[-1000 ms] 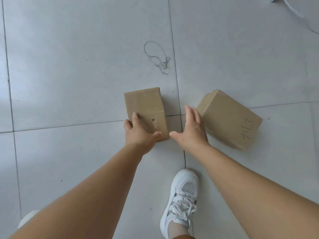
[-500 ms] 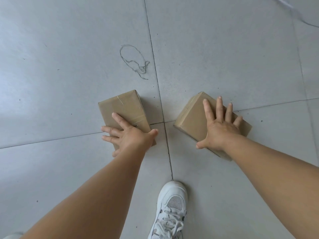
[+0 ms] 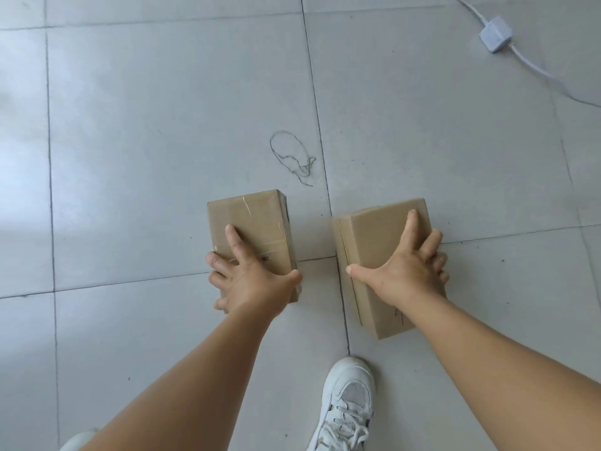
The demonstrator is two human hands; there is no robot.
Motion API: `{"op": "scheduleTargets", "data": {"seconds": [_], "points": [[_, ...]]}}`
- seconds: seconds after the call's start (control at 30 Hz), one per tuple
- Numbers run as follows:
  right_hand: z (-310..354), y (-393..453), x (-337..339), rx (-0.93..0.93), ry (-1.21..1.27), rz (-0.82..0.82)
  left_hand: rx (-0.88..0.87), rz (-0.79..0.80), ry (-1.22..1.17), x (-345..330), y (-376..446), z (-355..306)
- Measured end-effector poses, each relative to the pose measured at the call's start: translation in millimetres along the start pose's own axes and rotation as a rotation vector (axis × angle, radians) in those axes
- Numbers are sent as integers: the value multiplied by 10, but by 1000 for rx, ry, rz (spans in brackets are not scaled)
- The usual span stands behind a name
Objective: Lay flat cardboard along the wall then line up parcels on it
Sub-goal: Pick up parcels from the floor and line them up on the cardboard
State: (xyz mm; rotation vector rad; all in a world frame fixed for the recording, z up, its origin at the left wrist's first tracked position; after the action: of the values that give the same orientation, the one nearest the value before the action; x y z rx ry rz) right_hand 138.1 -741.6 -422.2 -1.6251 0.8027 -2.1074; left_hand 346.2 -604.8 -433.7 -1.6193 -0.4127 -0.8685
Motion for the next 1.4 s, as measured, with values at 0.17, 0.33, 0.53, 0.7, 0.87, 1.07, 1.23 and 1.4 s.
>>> {"op": "scheduleTargets", "data": {"seconds": [0.17,0.33,0.53,0.7,0.87,1.07,1.23,1.4], "points": [[773,-610,281,73,120,-45,-11,-82,-138,1037,-196,287],[1747,-1364,697,167,200,-76,-8,-191,-236,2225,-448,674],[2805,-2444,1222,294,273,-111,-1,-295,-379,3497,-885,1345],[3625,-3516,1465,404,291,-106,24,-360,-464,4441,-1292,2079],[4332,-4617,1595,495,289,-106,49,-434,-498,5331,-1636,2871],[5040,-5908,1510,651,300,-77,122,-517,-563,6031,-2075,3941],[5480,-6698,1312,809,253,-5,264,-565,-686,6198,-2401,4729],[5731,-7260,1016,960,165,112,430,-616,-758,6108,-2746,5398]]}}
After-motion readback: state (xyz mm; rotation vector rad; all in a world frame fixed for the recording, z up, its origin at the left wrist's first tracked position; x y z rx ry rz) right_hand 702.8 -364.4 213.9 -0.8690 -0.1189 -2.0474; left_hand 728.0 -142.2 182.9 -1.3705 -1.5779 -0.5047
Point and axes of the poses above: each hand's wrist, its own y-axis towards the middle knuckle, its own x-axis out of the back of the hand, z = x × y, the point moved 6 cm from there along y, towards the middle knuckle, and after that the axes turned 11 degrees about y, right-handed, at the moved point
